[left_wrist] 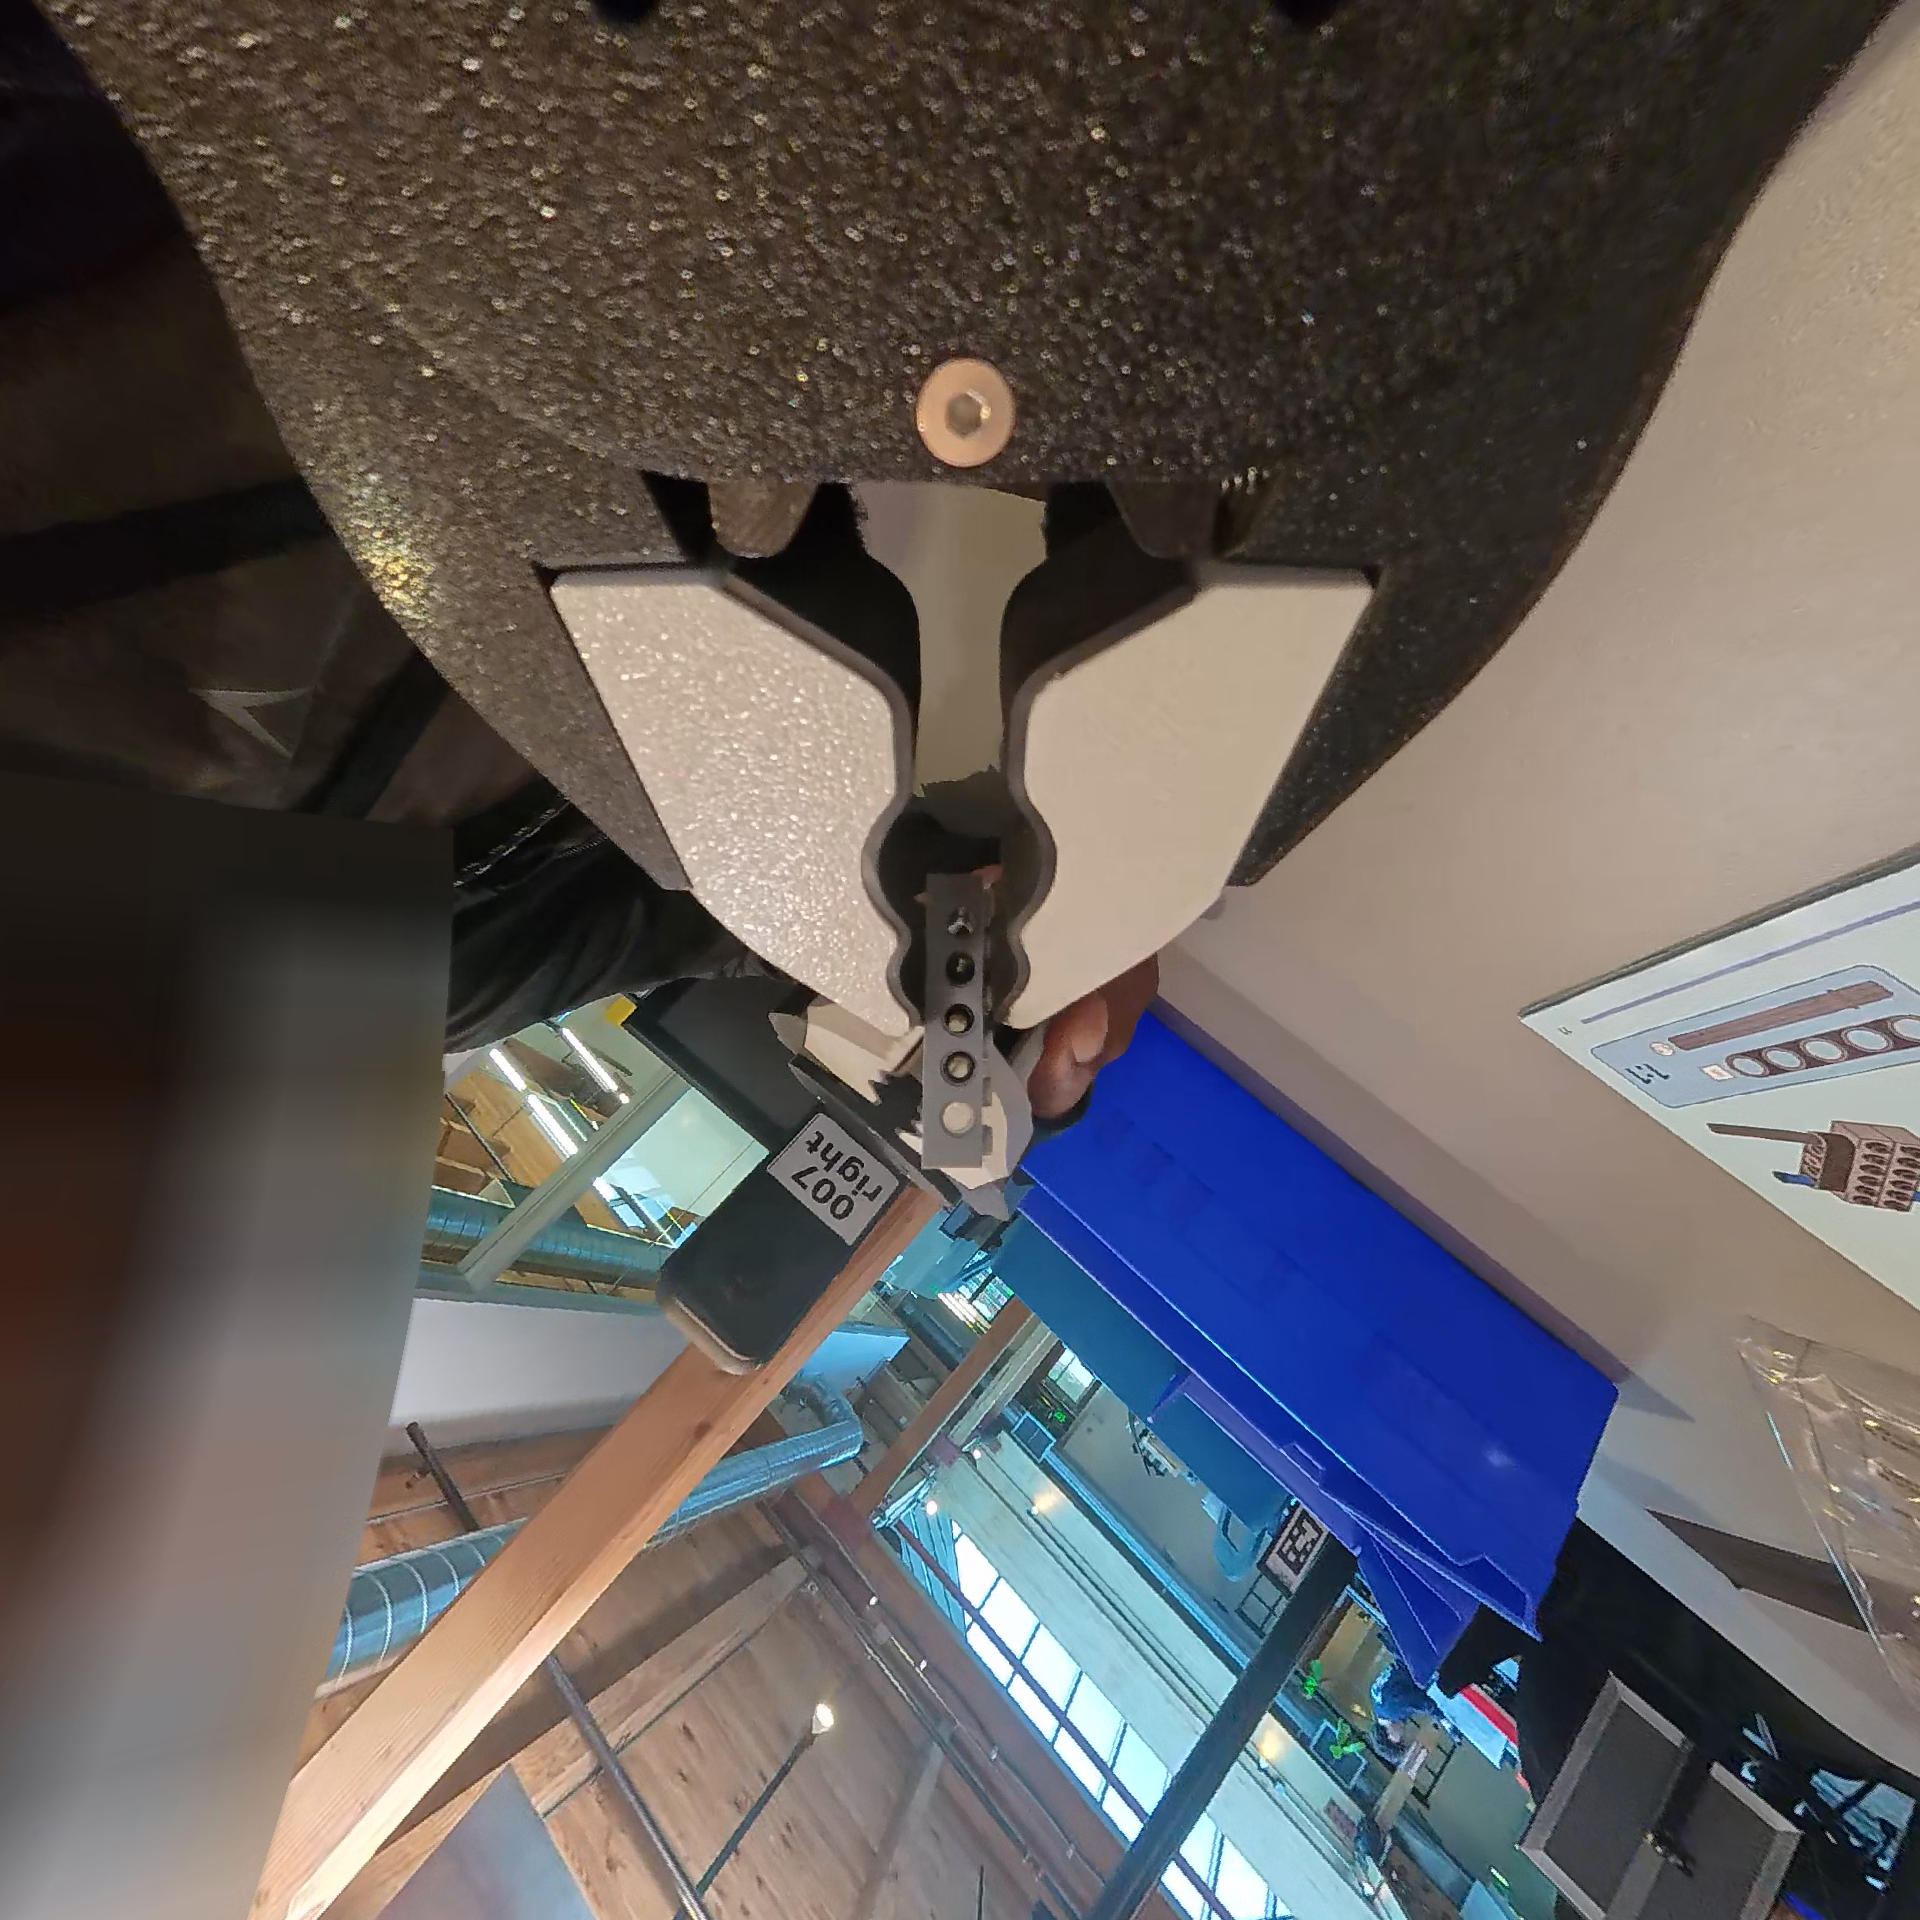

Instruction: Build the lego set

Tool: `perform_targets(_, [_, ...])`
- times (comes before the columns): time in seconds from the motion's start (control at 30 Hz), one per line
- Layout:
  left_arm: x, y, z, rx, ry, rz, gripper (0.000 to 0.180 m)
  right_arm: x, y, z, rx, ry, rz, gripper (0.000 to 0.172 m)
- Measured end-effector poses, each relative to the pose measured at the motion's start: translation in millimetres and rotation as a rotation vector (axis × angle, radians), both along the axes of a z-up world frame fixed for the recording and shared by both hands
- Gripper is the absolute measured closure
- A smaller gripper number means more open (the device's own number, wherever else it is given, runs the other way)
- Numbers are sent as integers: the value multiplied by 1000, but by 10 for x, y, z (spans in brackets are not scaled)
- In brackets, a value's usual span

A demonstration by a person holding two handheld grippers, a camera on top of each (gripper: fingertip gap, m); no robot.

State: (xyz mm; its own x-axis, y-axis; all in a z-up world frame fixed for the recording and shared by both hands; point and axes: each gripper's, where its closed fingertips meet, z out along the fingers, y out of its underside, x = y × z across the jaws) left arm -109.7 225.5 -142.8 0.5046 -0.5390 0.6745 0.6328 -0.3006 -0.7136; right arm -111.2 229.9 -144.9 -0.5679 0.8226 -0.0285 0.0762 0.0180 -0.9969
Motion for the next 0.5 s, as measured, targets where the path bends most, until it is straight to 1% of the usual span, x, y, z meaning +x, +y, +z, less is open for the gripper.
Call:
perform_targets(0.27, [16,1,-5,0,9,-3,169,3,-28,-21,7,-10,5,165])
perform_targets(0.5, [41,-1,-20,-1,44,-3,169,13,-25,-30,-15,-30,20,167])
